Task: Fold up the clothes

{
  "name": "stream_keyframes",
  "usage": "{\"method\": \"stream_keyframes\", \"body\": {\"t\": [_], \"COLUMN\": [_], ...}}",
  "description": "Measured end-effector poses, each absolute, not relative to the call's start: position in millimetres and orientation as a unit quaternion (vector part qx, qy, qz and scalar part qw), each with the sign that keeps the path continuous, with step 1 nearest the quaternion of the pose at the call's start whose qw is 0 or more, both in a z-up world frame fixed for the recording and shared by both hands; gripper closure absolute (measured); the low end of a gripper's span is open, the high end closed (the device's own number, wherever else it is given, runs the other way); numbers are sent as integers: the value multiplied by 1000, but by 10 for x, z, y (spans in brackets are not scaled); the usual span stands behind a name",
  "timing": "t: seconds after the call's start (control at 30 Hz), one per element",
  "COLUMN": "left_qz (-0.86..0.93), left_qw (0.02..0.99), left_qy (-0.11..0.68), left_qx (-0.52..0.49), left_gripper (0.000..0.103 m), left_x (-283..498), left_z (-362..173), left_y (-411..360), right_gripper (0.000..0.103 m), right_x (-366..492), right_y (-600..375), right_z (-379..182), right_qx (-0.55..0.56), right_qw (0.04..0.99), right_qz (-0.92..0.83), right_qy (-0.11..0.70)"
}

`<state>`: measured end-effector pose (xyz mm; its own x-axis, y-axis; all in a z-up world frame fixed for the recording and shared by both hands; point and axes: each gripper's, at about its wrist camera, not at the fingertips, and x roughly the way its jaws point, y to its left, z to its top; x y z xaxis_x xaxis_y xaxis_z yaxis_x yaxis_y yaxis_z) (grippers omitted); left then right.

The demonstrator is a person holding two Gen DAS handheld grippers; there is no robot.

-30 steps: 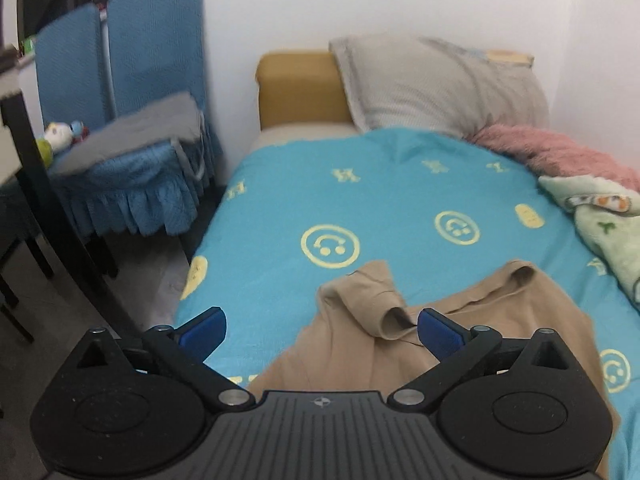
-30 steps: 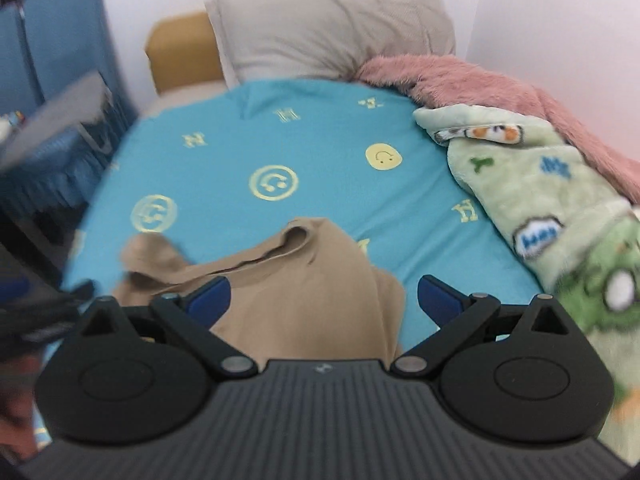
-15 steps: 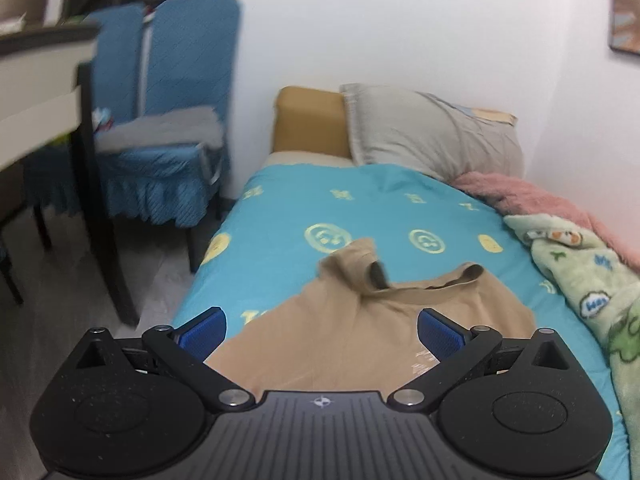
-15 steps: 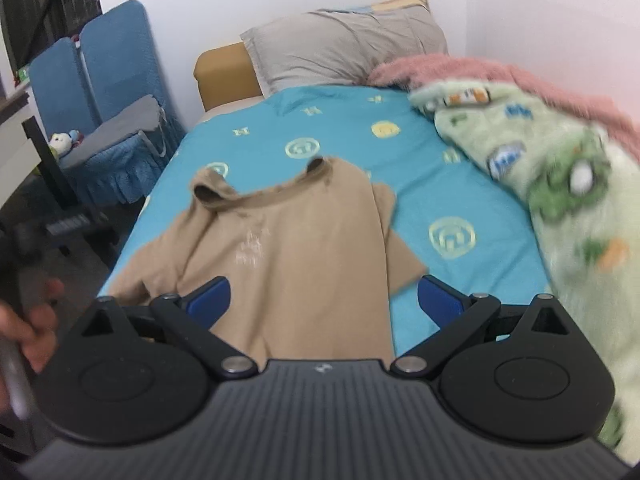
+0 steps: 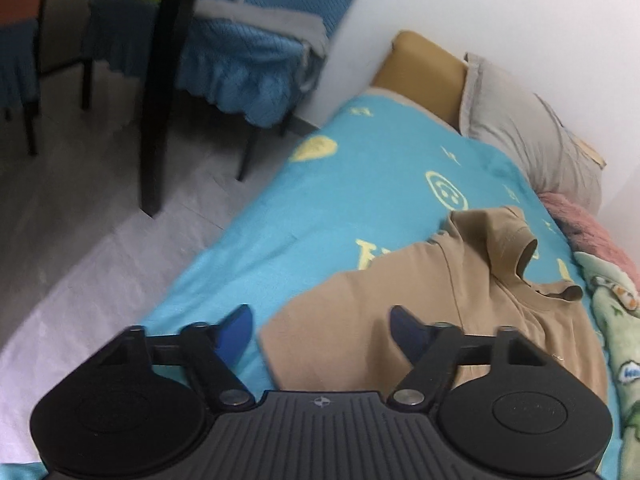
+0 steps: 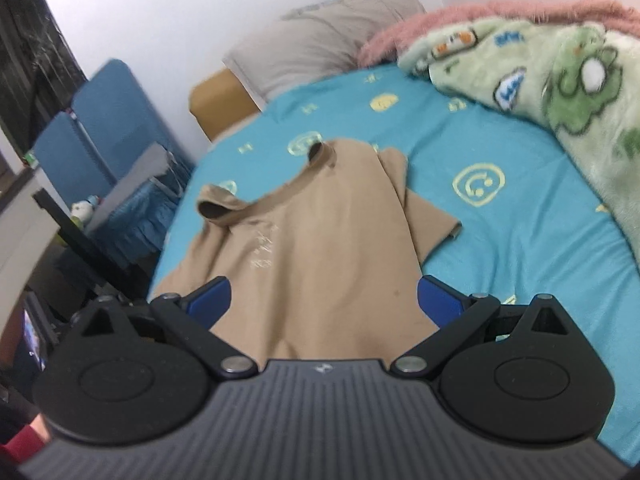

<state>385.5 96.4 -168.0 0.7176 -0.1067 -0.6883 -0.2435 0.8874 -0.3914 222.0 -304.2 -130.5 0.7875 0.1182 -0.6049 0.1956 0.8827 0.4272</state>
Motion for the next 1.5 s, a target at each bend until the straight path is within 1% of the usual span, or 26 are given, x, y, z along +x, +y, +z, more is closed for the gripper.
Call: {"method": "stream_keyframes", "body": {"t": [0.03,0.07,0.1,0.13,0.23,0.37,0.43,0.47,0.57,0.67,0.7,0.73,0.8,0.83,0.9,1.03,1.17,1.2,1.33,1.37,1.43,1.5], "left_qz": [38,36,30,24,32,99,142,156,158,138,127,115,83,68,40,2,-21,-23,-38,-39,-43,-44], "left_qw": [897,899,901,904,923,949,950,949,940,941,942,943,946,948,950,947,944,942,928,924,920,917], "left_qy": [372,371,370,371,354,295,277,273,301,309,311,313,313,312,308,320,323,326,352,359,368,372], "left_qx": [-233,-231,-223,-209,-150,-51,9,28,25,13,14,14,8,4,-1,-33,-66,-78,-120,-124,-129,-139], "left_gripper": [62,68,87,89,91,92,92,92,90,66,53,46,41,35,31,30,31,32,47,50,62,66], "left_x": [3892,3936,3999,4071,4299,4727,4964,5062,5234,5172,5108,5021,4755,4618,4348,4109,4240,4311,4711,4823,5065,5321], "left_z": [-1690,-1694,-1681,-1643,-1432,-1021,-912,-891,-1029,-1146,-1156,-1158,-1130,-1113,-1063,-1017,-1078,-1127,-1435,-1518,-1643,-1740], "left_y": [938,909,877,851,808,915,931,936,938,864,823,778,672,619,507,284,34,-23,-214,-272,-343,-390], "right_gripper": [2,2,2,2,2,2,2,2,2,2,2,2,2,2,2,2,2,2,2,2,2,2], "right_x": [2250,2263,2271,2279,2283,2353,2390,2412,2464,2505,2506,2503,2498,2496,2491,2366,2226,2207,2214,2243,2319,2412], "right_y": [-3072,-3092,-3108,-3124,-3136,-3105,-3089,-3081,-3027,-2973,-2957,-2943,-2914,-2900,-2871,-2819,-2878,-2903,-3000,-3008,-3021,-3013], "right_z": [-1321,-1323,-1321,-1320,-1295,-1305,-1309,-1310,-1319,-1340,-1341,-1339,-1336,-1334,-1331,-1265,-1184,-1167,-1151,-1165,-1226,-1308], "right_qx": [251,258,264,271,271,247,235,227,199,176,173,171,166,164,159,152,169,174,206,209,211,209], "right_qw": [911,909,908,907,910,917,921,923,930,934,935,935,936,936,937,938,937,936,931,930,929,927], "right_qz": [-21,-21,-22,-22,-32,-46,-51,-52,-52,-50,-48,-47,-44,-43,-40,-39,-42,-45,-51,-51,-48,-46], "right_qy": [328,326,324,322,312,310,307,306,305,306,306,307,307,308,308,310,304,302,297,297,301,308]}}
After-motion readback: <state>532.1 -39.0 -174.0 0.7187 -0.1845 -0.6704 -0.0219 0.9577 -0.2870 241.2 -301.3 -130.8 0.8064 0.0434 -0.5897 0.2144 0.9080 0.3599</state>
